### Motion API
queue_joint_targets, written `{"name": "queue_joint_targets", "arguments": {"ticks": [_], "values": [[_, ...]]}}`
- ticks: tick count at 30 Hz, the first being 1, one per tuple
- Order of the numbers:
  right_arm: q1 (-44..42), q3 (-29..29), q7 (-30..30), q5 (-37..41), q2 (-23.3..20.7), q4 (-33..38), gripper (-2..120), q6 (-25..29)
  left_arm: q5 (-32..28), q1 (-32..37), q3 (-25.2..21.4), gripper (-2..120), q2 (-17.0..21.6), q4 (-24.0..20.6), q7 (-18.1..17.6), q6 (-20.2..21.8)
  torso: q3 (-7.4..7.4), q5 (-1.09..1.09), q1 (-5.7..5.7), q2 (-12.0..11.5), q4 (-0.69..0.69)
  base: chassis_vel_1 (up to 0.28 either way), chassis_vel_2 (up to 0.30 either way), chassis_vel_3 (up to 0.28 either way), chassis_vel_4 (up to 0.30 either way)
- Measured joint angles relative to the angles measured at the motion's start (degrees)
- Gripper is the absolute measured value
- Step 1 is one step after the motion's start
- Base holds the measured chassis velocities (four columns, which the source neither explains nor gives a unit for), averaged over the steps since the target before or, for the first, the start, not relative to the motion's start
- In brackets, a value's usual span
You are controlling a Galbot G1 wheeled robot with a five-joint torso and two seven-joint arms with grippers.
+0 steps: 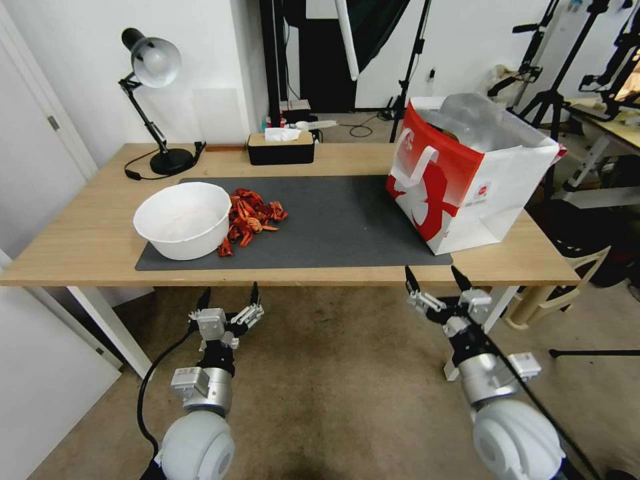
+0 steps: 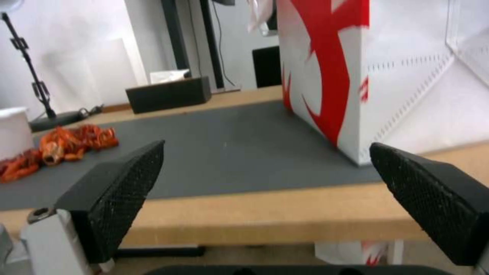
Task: Close the takeout container lid, then place the container into the takeout bag.
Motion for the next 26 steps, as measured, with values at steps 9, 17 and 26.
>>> {"name": "queue_joint_targets", "arguments": {"ticks": [9, 17, 26], "values": [[-0.4, -1.0, -0.1, -0.5, 1.2, -1.8, 100, 1.1, -0.8, 0.6, 0.1, 100, -0.4, 0.3, 0.5, -0.5, 0.0, 0.0, 0.0, 0.0, 0.0, 0.0, 0.0, 0.0, 0.0], [-0.1, -1.6, -0.2, -0.7, 1.4, -2.5, 100, 1.5, -1.1, 0.7, 0.1, 100, -0.5, 0.6, 0.6, -0.5, 0.0, 0.0, 0.0, 0.0, 0.0, 0.0, 0.0, 0.0, 0.0], [0.0, -1.6, -0.2, -0.7, 1.3, -2.5, 100, 1.4, -1.1, 0.7, 0.1, 100, -0.6, 0.6, 0.6, -0.4, 0.0, 0.0, 0.0, 0.0, 0.0, 0.0, 0.0, 0.0, 0.0]]}}
